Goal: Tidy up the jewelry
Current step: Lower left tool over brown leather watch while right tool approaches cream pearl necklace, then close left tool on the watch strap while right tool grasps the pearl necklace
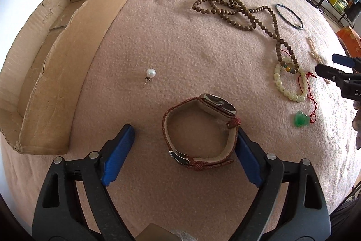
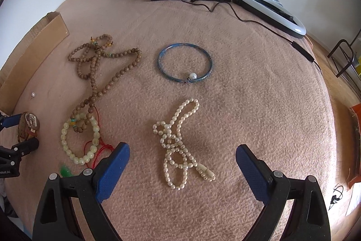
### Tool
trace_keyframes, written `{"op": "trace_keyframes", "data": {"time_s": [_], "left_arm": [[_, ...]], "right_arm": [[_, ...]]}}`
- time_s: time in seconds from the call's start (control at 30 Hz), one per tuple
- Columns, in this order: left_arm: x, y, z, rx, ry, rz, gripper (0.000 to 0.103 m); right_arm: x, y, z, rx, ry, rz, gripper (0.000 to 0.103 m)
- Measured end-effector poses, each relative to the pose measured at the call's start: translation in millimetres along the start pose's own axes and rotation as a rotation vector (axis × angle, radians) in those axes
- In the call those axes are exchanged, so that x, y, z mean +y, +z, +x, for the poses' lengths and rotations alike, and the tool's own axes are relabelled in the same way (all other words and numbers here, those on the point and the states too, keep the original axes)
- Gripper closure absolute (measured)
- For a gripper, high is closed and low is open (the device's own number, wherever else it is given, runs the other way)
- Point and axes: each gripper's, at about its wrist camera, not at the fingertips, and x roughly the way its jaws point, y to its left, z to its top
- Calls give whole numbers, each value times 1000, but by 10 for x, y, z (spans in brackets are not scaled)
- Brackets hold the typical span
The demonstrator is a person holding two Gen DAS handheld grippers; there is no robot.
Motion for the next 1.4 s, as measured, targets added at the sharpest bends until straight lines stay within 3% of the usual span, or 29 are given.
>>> {"op": "trace_keyframes", "data": {"time_s": [0.23, 0.5, 0.57, 0.7, 0.77, 0.83, 0.97, 1.2, 1.4], "left_arm": [[67, -1, 87, 1, -9, 7, 0], [106, -17, 69, 6, -15, 7, 0], [89, -31, 42, 1, -14, 5, 3], [-25, -6, -39, -22, -19, 25, 19], [-83, 14, -70, -33, -27, 32, 28], [-99, 24, -91, -40, -40, 29, 43], [-103, 38, -110, -46, -70, 21, 44], [-157, -7, -255, -82, -67, 60, 45], [-175, 5, -411, -121, -78, 69, 45]], "right_arm": [[-45, 5, 108, 22, 18, -3, 8], [-65, -2, 139, 18, 24, -2, 11], [-63, 12, 131, 10, 25, 0, 15], [-52, 56, 135, -1, 24, 2, 21], [-39, 75, 140, -4, 24, -2, 25], [-24, 90, 130, -7, 32, -4, 35], [6, 102, 109, -9, 50, 0, 51], [-33, 98, 79, -4, 91, 35, 89], [-130, 77, 33, -1, 127, 84, 95]]}}
